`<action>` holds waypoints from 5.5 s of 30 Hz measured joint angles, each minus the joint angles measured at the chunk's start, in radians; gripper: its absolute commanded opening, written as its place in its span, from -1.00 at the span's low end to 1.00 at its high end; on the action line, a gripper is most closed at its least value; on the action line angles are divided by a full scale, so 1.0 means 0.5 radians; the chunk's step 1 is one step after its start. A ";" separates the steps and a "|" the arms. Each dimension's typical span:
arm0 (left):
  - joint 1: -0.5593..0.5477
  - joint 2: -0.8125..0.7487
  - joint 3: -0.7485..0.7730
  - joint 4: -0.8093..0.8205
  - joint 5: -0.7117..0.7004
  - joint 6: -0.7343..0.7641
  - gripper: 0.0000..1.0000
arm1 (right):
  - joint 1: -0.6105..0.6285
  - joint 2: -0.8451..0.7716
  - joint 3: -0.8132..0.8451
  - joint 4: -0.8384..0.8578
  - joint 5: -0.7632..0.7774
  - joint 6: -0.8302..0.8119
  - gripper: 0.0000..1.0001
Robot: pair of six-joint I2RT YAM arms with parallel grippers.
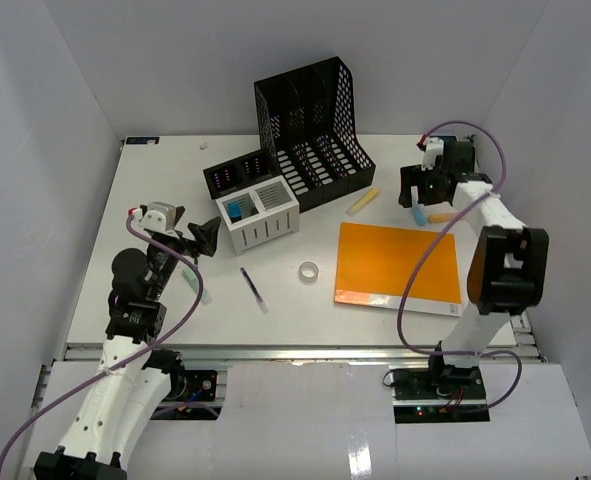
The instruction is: Organize the desk
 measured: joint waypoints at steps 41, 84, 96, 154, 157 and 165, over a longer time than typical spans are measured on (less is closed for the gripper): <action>-0.001 -0.227 -0.085 -0.311 -0.252 0.033 0.96 | 0.002 0.502 0.307 -0.098 -0.031 -0.155 -0.85; -0.001 -0.039 -0.063 -0.600 -0.407 -0.207 0.93 | 1.372 0.631 0.706 1.154 -0.132 0.494 -0.32; -0.001 0.018 0.024 -1.230 -0.546 -1.249 0.05 | 1.362 0.460 0.267 1.278 -0.246 0.409 0.80; 0.004 0.701 0.347 -0.310 0.186 -0.580 -1.00 | 0.105 -1.395 -1.279 1.248 -1.711 0.294 0.97; -0.014 0.904 0.347 0.187 0.495 -0.426 -1.00 | 0.085 -1.394 -1.279 1.248 -1.711 0.290 0.97; -0.143 1.741 0.710 0.788 0.778 -0.219 -1.00 | 0.010 -1.382 -1.295 1.247 -1.717 0.271 0.96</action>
